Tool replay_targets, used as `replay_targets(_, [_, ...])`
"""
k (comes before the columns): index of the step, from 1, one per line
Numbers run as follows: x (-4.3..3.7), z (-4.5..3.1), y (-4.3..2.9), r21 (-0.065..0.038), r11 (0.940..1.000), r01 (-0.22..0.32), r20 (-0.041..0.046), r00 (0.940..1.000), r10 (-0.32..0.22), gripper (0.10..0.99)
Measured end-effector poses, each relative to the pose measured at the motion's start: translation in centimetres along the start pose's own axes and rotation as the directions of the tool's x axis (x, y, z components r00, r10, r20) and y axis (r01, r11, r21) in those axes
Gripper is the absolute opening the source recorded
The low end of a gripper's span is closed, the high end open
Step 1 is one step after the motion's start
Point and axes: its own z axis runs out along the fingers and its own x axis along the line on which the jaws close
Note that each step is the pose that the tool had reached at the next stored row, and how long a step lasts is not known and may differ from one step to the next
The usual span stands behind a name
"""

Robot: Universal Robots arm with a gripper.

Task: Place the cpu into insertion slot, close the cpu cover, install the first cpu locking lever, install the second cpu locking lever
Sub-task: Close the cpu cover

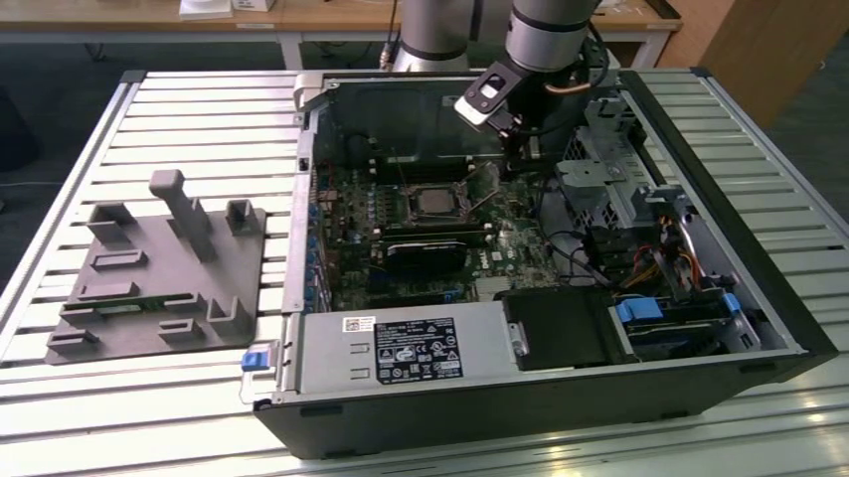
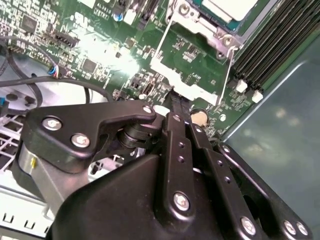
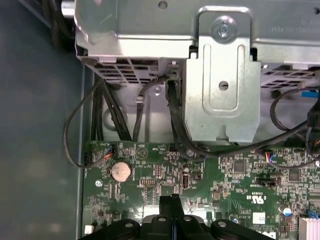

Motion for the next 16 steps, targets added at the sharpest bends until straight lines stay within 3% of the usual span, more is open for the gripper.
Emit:
replay_targets(8, [0.03, -0.4, -1.2, 0.012, 0.9999, 0.0, -0.0066, 1.0, 0.0, 0.106])
replay_targets(16, [0.04, -0.44, -2.87, 0.012, 0.9999, 0.0, -0.0064, 1.0, 0.0, 0.106])
